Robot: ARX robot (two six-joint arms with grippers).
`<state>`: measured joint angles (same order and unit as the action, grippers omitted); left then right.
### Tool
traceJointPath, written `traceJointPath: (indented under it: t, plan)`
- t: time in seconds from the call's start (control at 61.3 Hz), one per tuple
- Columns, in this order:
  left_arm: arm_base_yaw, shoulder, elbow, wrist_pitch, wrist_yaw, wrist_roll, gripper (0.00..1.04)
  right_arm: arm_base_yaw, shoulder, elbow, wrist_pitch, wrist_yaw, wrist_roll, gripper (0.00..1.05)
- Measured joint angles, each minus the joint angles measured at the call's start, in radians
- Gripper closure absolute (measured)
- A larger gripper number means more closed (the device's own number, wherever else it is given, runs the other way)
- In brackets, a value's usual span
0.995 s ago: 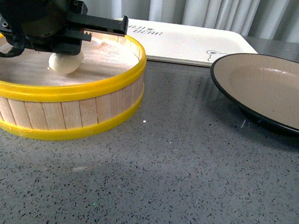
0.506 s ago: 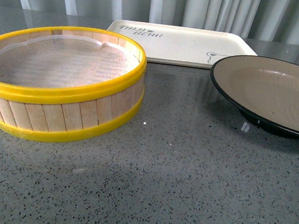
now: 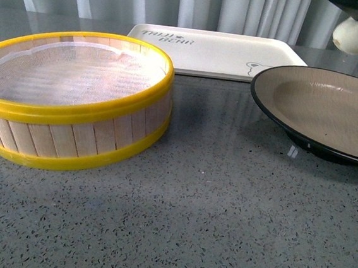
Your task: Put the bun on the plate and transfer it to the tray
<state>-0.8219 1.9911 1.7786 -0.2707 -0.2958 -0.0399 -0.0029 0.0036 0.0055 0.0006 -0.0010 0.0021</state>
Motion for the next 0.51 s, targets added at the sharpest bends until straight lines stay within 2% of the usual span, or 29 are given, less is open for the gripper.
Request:
traceJointPath:
  t: [0.506]
  plan:
    - [-0.019,0.164,0.117,-0.038,0.003,0.040,1.00,0.000,0.000,0.000,0.000,0.000,0.000,0.09]
